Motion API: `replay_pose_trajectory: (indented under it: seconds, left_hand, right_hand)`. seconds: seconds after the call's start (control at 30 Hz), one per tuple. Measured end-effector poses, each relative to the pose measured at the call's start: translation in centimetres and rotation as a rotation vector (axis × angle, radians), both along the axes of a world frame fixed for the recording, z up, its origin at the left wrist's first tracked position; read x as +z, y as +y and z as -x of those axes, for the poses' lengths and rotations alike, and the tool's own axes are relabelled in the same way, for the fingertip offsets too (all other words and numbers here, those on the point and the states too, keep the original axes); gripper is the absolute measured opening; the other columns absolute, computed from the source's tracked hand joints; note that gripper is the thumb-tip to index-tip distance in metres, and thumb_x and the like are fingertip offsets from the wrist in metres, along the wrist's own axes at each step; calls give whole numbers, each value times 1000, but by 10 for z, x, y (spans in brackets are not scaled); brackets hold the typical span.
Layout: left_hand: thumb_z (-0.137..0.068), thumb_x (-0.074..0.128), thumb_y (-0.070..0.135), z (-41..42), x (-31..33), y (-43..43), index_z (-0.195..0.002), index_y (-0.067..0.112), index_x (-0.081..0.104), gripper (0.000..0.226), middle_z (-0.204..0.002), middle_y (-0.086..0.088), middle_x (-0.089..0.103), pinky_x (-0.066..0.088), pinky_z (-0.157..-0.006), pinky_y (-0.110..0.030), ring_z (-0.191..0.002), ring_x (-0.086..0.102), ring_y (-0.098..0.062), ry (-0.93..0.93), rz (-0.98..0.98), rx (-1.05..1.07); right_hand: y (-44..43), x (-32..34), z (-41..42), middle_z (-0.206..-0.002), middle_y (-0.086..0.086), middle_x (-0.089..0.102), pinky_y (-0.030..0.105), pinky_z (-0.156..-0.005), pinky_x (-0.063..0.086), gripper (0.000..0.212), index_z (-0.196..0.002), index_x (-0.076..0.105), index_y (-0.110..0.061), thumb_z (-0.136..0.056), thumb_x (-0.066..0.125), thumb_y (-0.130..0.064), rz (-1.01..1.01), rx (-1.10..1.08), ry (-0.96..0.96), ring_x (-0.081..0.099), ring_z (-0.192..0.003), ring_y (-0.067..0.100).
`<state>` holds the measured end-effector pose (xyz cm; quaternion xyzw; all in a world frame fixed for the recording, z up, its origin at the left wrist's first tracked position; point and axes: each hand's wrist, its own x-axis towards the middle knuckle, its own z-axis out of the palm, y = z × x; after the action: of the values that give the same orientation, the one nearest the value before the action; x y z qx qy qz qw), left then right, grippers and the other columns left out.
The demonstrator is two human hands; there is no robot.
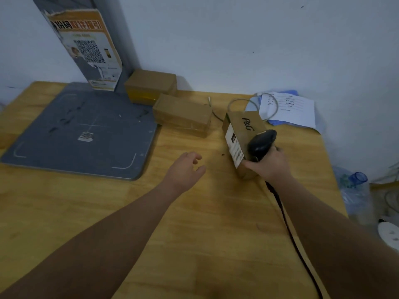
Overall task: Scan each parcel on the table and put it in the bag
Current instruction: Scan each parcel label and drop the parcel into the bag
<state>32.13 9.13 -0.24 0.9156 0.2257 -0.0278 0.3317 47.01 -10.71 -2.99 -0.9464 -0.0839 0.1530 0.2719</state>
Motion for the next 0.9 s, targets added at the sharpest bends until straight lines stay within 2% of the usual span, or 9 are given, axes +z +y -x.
replay_pose_trajectory:
  seconds: [0.1,0.17,0.27,0.4,0.5,0.63,0.7,0.77,0.9]
  left_hand:
    - [-94,57,38,9,-4,-1,-134,16,49,46,-128,-2,53,45,-85,-27,-102,53,-11,-33,128,51]
    - [-93,59,39,19,-1,-3,-141,17,40,56,-138,-4,44,42,-89,-26,-113,50,-14,-82,278,99]
    - [-83,69,47,40,18,1,-152,19,19,89,-155,-5,15,29,-110,-33,-141,23,-22,-202,135,4]
    - [-65,72,68,62,46,20,-154,28,-6,125,-161,2,-6,-8,-120,-41,-147,-8,-18,-24,-499,-664]
    - [-64,73,67,83,48,31,-154,24,-5,126,-161,0,2,-5,-120,-39,-147,3,-19,72,-698,-867]
    - [-72,67,57,110,47,46,-149,18,23,96,-144,-2,37,24,-109,-37,-130,38,-22,-87,-790,-756]
    - [-69,71,55,122,46,54,-142,19,29,92,-134,-1,43,34,-101,-37,-121,46,-23,-63,-601,-450]
    - [-65,79,49,131,48,57,-129,17,37,83,-121,-2,49,47,-89,-38,-108,54,-22,-116,-183,-26]
    - [-72,80,47,133,53,52,-115,16,29,74,-106,0,51,48,-73,-29,-97,57,-18,-189,411,377]
  right_hand:
    - [-23,16,30,-112,-4,69,44,-90,55,64,-122,59,-20,-67,83,-42,-594,-142,234,66,-105,19]
    - [-39,25,57,-104,2,73,49,-85,57,35,-114,66,-18,-81,75,-25,-778,-137,405,69,-100,25]
    - [-50,37,92,-104,9,72,50,-82,58,24,-108,68,-20,-84,72,-17,-664,80,455,70,-93,25]
    - [-29,54,118,-104,17,67,38,-73,58,34,-111,63,-14,-80,77,-18,-336,349,506,68,-90,29]
    - [-6,66,134,-110,20,66,41,-74,58,40,-116,62,-9,-81,77,-19,-364,404,568,67,-98,34]
    - [19,67,152,-107,18,66,38,-72,58,46,-115,62,-1,-79,79,-23,-525,244,495,65,-102,31]
    - [31,63,162,-101,8,65,46,-85,56,35,-107,63,-7,-81,77,-25,-730,23,401,63,-106,27]
    - [42,63,176,-98,0,61,47,-95,52,25,-97,59,-16,-82,76,-23,-939,-155,384,61,-111,20]
    - [66,65,214,-100,-7,69,37,-91,53,39,-111,63,-17,-78,79,-30,-941,-106,394,64,-102,10]
